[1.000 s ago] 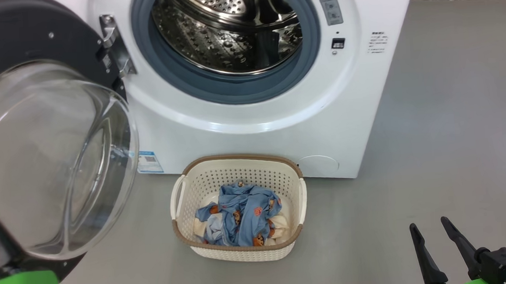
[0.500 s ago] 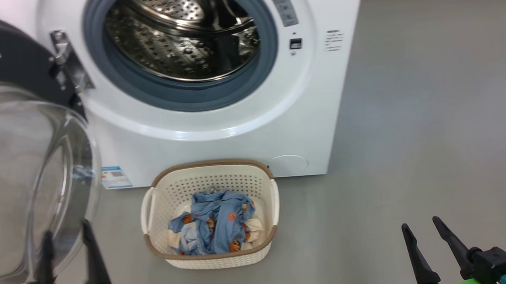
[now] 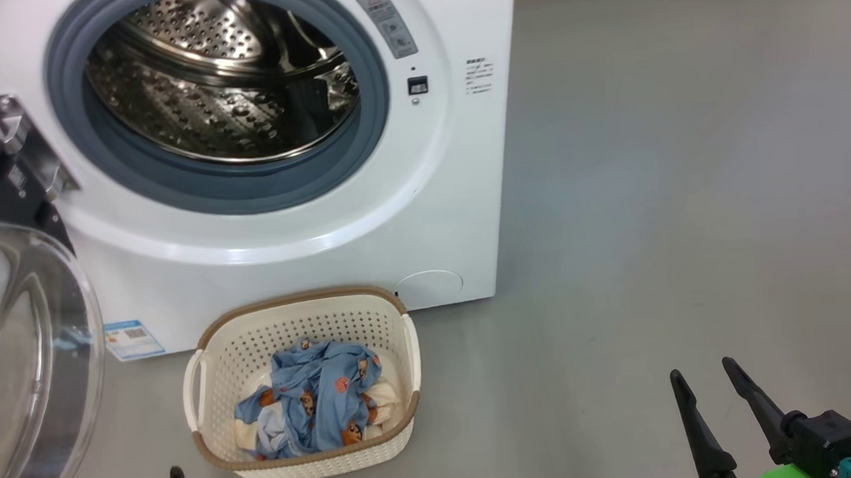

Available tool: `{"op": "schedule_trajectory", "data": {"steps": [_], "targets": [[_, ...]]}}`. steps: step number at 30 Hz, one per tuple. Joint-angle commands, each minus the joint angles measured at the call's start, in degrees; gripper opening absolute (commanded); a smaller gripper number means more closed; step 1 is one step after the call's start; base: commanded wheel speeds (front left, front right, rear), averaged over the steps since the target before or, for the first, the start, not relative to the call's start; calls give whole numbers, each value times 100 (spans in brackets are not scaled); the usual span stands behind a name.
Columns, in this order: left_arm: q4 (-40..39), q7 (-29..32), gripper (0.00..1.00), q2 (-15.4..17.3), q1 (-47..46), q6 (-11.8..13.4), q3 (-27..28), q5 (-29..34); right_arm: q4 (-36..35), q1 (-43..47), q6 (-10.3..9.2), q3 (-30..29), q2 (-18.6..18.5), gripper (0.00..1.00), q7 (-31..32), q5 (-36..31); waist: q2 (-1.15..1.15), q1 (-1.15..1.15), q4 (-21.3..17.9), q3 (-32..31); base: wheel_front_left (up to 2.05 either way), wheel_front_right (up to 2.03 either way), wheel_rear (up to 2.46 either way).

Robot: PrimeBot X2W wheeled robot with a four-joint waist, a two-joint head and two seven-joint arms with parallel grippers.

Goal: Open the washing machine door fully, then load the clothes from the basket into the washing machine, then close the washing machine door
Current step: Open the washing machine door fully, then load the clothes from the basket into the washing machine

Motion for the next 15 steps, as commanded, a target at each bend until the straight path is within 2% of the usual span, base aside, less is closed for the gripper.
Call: {"op": "schedule_trajectory", "data": {"steps": [1, 15], "targets": [[-129, -37, 100, 61, -42, 33, 184, -13, -171, -134, 35, 92, -34, 100, -69, -23, 0, 0, -67, -48, 0, 0, 0], [-151, -37, 100, 60, 31, 151, 138, 313, -219, -113, 35, -78, -76, 100, -69, -72, 0, 0, -41, -86, 0, 0, 0]]}}
